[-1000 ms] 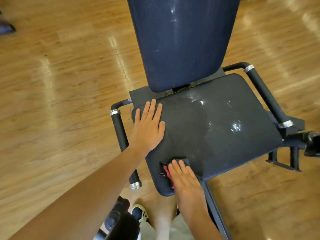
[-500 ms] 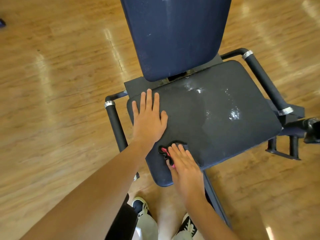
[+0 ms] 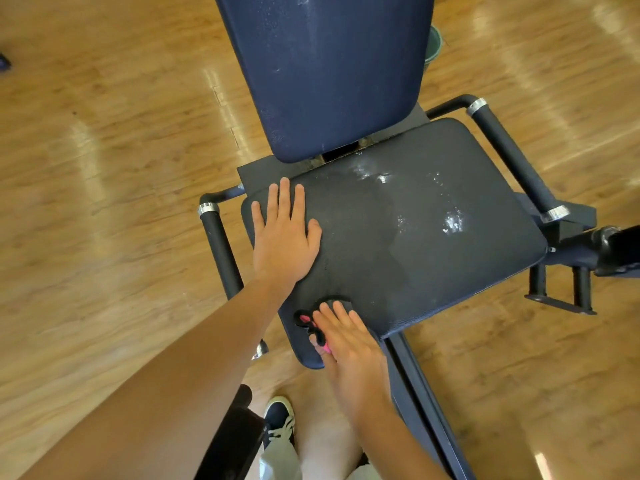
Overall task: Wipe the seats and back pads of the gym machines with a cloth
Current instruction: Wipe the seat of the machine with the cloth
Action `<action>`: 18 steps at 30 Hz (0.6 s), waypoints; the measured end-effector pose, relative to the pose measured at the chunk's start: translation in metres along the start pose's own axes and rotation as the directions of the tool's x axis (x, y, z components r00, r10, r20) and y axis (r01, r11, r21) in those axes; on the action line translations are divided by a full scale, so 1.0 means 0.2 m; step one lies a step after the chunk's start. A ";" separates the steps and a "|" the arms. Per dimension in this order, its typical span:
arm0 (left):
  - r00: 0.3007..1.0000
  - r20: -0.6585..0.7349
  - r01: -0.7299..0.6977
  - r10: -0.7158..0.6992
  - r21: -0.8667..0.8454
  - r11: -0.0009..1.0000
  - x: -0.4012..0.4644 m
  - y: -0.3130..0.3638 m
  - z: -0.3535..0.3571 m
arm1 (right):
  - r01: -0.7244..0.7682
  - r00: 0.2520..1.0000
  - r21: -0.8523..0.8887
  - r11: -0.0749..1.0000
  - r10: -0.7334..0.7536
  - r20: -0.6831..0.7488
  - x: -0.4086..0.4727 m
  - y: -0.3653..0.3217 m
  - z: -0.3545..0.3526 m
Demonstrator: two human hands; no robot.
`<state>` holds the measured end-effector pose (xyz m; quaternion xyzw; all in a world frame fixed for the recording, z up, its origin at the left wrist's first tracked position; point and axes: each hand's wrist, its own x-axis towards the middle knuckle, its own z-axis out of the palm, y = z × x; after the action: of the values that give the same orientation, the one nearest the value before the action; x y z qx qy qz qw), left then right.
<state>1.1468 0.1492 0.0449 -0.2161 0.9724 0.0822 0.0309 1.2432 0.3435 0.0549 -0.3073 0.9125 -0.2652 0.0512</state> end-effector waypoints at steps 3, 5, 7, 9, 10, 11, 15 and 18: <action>1.000 -0.006 -0.003 0.003 0.007 1.000 0.00 0.00 0.00 | -0.042 0.994 0.047 0.998 0.047 -0.095 0.07 0.03 -0.06; 1.000 -0.008 -0.011 0.011 0.000 1.000 -0.01 0.00 0.00 | -0.146 0.973 0.105 0.984 0.162 -0.163 0.18 0.04 -0.12; 1.000 -0.013 -0.018 0.018 0.003 1.000 -0.01 0.00 0.01 | -0.150 0.981 0.063 0.987 0.157 -0.113 0.28 0.06 -0.15; 1.000 -0.015 -0.012 0.013 0.012 1.000 -0.01 -0.01 0.01 | -0.096 0.995 -0.064 0.993 0.095 -0.020 0.28 0.04 -0.11; 1.000 -0.012 -0.007 0.007 0.012 1.000 -0.01 -0.01 0.01 | -0.063 0.998 -0.131 0.989 0.064 0.004 0.26 0.03 -0.07; 1.000 -0.008 -0.004 0.004 0.011 1.000 -0.01 -0.01 0.00 | -0.040 0.999 -0.165 0.986 0.044 0.024 0.21 0.04 -0.04; 1.000 -0.004 -0.012 0.012 0.008 1.000 0.00 -0.01 0.01 | 0.015 0.999 -0.127 0.992 -0.010 0.043 0.04 0.01 0.00; 1.000 -0.003 -0.007 0.007 -0.002 1.000 0.00 -0.01 0.01 | 0.010 1.000 -0.047 0.999 -0.009 0.009 0.04 -0.01 -0.06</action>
<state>1.1480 0.1481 0.0429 -0.2129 0.9731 0.0828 0.0289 1.2340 0.3430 0.0661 -0.3138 0.9167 -0.2428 0.0466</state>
